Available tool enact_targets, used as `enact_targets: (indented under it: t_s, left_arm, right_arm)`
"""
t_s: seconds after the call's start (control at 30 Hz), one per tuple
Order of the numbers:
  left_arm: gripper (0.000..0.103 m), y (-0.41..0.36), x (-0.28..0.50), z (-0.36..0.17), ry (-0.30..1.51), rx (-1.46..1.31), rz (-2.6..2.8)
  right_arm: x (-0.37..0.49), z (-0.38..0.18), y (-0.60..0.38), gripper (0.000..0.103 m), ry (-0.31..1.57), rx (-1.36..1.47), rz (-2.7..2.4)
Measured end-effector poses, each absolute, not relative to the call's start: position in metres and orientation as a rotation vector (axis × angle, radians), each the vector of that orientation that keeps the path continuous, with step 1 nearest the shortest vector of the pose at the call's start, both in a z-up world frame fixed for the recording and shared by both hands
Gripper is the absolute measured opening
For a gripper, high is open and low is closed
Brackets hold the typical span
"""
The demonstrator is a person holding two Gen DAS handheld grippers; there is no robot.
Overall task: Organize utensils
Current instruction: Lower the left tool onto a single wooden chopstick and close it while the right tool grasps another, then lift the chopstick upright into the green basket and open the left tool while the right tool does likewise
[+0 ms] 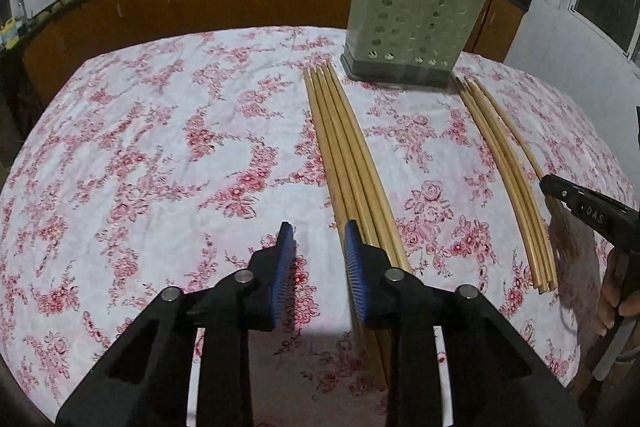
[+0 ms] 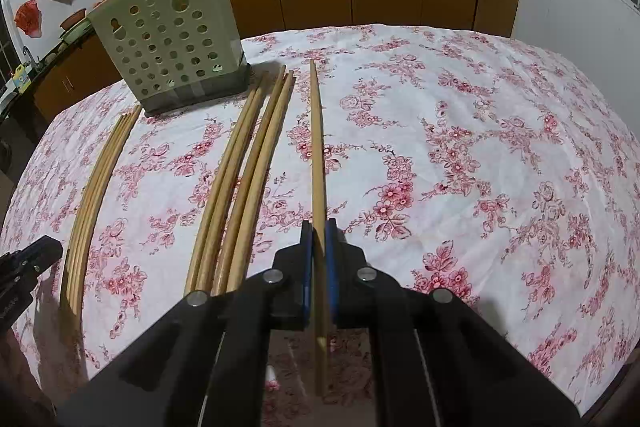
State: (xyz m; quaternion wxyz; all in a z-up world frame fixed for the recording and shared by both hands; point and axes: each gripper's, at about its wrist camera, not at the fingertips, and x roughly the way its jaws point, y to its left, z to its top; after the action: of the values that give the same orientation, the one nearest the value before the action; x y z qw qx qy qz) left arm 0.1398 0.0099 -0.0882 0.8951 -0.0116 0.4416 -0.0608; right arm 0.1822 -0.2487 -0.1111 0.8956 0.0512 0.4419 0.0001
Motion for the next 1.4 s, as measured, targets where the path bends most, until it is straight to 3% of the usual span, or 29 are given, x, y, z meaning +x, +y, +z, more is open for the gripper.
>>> enact_targets:
  t_s: [0.17,0.47,0.83,1.4]
  left_arm:
    - [0.025,0.008,0.14,-0.09,0.927,-0.038,-0.153]
    - [0.009,0.005,0.147,-0.097,0.944,-0.008,-0.143]
    - [0.008,0.04,0.18,-0.098,0.925,-0.058,-0.074]
    - [0.008,0.039,0.16,-0.098,0.884,-0.02,-0.068]
  right_arm:
    - [0.184,-0.111,-0.248,0.009,0.915,0.102,-0.001]
    - [0.184,-0.112,-0.239,0.011,0.908,0.065,0.012]
    - [0.202,-0.112,-0.255,0.009,0.878,0.049,-0.03]
    - [0.192,-0.114,-0.26,0.009,0.867,0.071,-0.03]
